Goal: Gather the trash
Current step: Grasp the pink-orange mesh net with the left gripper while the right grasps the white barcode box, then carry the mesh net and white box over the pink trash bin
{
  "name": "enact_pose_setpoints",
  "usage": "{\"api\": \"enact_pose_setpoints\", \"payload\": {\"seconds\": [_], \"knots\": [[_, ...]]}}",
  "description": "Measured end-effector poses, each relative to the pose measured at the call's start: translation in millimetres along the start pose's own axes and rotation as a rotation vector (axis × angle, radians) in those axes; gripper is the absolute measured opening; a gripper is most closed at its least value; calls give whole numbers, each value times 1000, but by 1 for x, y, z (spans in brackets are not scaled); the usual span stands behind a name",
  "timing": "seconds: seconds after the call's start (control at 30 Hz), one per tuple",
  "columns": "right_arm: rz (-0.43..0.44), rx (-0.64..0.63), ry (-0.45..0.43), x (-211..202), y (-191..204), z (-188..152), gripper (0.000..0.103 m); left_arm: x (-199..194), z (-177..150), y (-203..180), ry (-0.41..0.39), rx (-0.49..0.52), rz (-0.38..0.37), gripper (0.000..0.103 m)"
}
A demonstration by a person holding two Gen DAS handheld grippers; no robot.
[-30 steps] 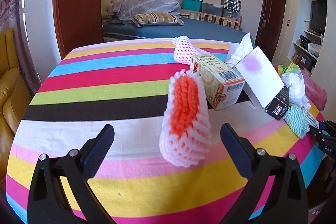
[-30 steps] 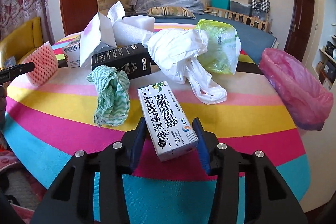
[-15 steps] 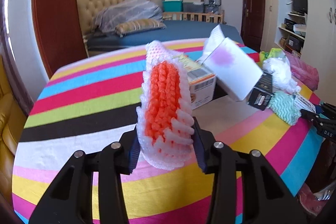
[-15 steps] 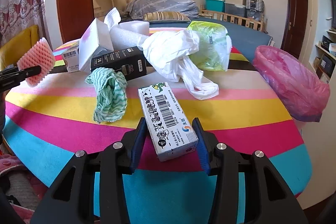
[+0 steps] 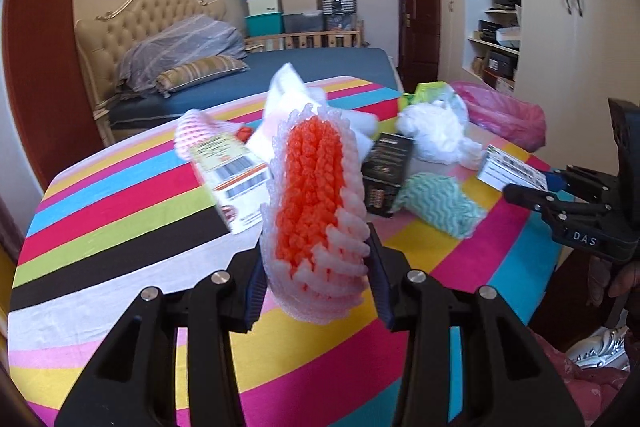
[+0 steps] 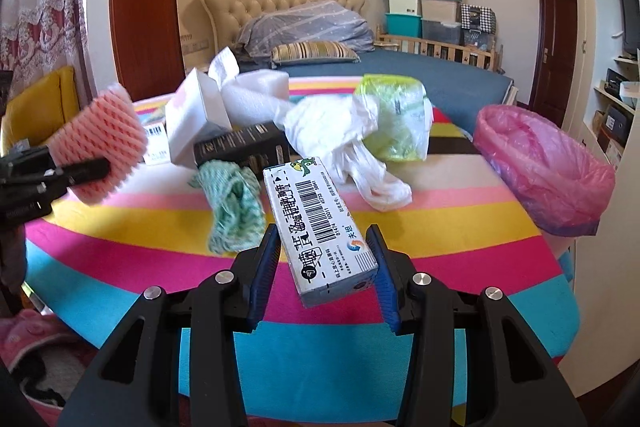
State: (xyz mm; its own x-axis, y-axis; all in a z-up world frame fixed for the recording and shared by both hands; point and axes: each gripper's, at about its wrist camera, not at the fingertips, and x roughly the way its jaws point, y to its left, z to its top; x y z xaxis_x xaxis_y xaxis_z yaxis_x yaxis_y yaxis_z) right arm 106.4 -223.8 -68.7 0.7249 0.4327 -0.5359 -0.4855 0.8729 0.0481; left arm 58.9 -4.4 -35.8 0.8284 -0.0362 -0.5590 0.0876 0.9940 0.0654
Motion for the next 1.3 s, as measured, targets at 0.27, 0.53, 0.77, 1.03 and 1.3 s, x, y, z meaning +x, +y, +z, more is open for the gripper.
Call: {"api": "enact_pose_setpoints", "payload": {"seconds": [0.27, 0.53, 0.77, 1.03, 1.3], "knots": [[-21, 19, -44, -16, 0, 10, 43, 11, 12, -31, -1, 54, -60, 43], [-89, 12, -65, -26, -4, 14, 43, 22, 21, -56, 10, 95, -103, 43], [-153, 36, -74, -32, -18, 15, 43, 30, 38, -72, 6, 114, -137, 43], [-248, 50, -95, -43, -41, 23, 43, 53, 61, -104, 19, 135, -206, 43], [-345, 90, -115, -44, -86, 37, 43, 85, 98, -134, 37, 108, -289, 43]]}}
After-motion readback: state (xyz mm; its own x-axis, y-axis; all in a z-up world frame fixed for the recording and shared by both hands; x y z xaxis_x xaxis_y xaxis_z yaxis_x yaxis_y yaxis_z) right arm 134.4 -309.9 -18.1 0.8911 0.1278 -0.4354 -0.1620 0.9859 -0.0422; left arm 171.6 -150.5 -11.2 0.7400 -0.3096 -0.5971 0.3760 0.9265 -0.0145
